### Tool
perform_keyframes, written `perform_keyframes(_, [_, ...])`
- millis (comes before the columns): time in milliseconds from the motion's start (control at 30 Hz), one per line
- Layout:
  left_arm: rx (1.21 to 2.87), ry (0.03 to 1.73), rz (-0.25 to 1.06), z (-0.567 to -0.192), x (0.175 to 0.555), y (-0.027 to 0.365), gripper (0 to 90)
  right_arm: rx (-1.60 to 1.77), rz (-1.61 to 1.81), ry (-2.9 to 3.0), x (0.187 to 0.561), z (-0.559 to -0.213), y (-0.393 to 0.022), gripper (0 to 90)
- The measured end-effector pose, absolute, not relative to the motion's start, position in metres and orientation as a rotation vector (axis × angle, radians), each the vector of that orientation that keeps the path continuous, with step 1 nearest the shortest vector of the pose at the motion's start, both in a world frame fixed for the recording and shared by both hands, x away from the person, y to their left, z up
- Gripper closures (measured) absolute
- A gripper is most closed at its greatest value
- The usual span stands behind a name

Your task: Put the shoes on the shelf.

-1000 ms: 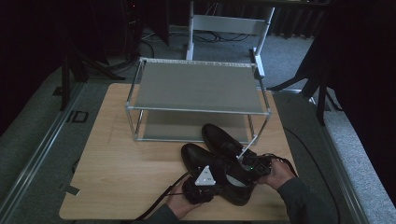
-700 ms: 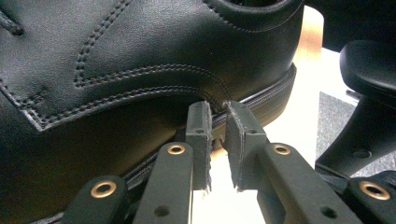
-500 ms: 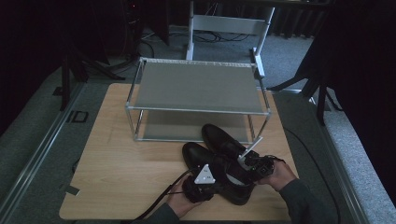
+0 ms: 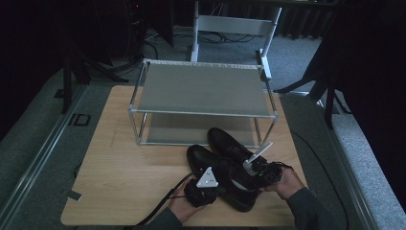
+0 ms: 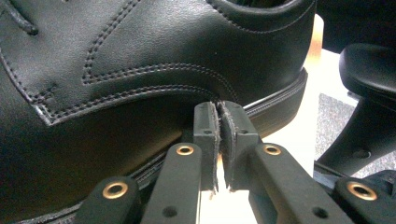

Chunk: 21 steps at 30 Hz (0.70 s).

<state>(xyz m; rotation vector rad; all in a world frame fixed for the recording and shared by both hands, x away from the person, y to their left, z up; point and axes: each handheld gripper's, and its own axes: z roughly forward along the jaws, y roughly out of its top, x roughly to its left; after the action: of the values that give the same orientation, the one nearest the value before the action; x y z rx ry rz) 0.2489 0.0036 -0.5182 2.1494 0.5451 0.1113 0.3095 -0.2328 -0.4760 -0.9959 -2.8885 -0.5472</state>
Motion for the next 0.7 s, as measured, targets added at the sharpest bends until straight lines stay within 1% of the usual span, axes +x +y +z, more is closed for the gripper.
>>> perform_keyframes(233, [2.13,0.593,0.151,-0.513,0.254,0.008,85.5,-1.047,-0.617,-2.922,0.31,-0.468,-0.227,81.6])
perform_keyframes(267, [2.123,0.622,0.175,-0.512,0.257,0.009,85.5,-1.059,-0.625,-2.929,0.31,-0.467,-0.226,81.6])
perform_keyframes(467, [2.076,0.711,0.179,-0.509,0.271,0.014,85.4,-1.165,-0.702,-2.949,0.317,-0.463,-0.217,81.5])
perform_keyframes(700, [2.052,0.783,0.2,-0.511,0.284,0.017,85.4,-1.243,-0.708,-2.949,0.327,-0.463,-0.209,81.4])
